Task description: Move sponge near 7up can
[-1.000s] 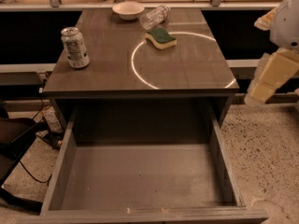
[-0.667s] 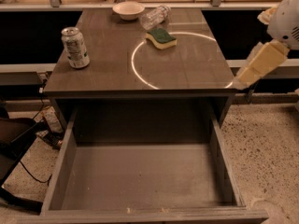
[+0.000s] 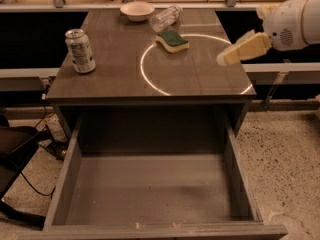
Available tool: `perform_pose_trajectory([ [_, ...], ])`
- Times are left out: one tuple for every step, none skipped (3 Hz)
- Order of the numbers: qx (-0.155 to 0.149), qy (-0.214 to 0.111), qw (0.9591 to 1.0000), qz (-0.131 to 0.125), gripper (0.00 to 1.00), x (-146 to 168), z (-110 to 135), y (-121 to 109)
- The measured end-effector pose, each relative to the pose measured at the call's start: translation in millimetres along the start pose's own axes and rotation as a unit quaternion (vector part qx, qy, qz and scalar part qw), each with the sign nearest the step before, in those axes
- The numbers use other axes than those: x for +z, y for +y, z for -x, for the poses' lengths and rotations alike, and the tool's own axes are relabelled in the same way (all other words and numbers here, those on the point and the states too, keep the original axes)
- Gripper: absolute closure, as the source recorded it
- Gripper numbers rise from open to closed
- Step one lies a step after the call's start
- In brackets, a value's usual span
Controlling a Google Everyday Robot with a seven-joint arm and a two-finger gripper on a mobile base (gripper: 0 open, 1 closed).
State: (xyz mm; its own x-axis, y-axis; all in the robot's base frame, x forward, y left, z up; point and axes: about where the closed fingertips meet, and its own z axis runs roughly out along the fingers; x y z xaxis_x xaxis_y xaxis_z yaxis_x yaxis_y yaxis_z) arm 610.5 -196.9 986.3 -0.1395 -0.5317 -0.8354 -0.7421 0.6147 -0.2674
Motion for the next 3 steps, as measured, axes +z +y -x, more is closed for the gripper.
perform_pose_trajectory([
  [0.002, -0.108, 0.9936, -0.034, 0.0, 24, 29, -23],
  [-0.006, -0.134, 0.9893, -0.058, 0.0, 31, 49, -30],
  [-0.004, -0.131, 0.9895, -0.06, 0.0, 30, 48, -31],
])
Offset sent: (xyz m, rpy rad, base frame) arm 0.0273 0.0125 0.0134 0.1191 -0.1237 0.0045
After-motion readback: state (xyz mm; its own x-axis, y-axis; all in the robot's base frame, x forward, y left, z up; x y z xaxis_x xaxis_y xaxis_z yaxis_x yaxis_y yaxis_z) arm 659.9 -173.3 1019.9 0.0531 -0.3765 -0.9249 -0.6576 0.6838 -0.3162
